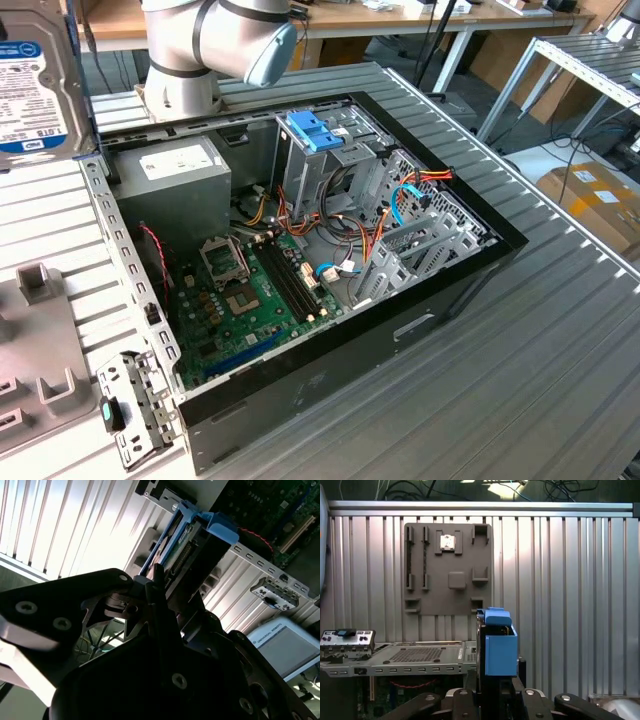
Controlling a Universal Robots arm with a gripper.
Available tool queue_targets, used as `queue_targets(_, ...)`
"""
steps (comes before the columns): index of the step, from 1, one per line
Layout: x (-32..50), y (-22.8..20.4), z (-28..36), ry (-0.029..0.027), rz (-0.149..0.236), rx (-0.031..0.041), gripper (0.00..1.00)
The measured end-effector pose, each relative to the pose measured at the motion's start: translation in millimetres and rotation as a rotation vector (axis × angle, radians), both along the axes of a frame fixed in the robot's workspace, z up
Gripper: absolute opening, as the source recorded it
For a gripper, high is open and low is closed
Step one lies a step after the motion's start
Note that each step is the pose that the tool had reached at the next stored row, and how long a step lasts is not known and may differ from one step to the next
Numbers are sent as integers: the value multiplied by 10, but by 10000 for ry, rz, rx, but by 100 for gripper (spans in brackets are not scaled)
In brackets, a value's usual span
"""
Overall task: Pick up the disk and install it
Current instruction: 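Pick up the disk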
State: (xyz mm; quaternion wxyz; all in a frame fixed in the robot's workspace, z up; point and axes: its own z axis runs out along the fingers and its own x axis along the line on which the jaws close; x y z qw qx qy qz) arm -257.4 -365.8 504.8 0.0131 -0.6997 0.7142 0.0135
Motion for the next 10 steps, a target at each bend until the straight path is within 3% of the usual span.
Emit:
queue_targets(3, 137, 0, 1, 2, 0, -1, 35)
queue_targets(10, 157, 0, 1, 1, 1, -1, 35)
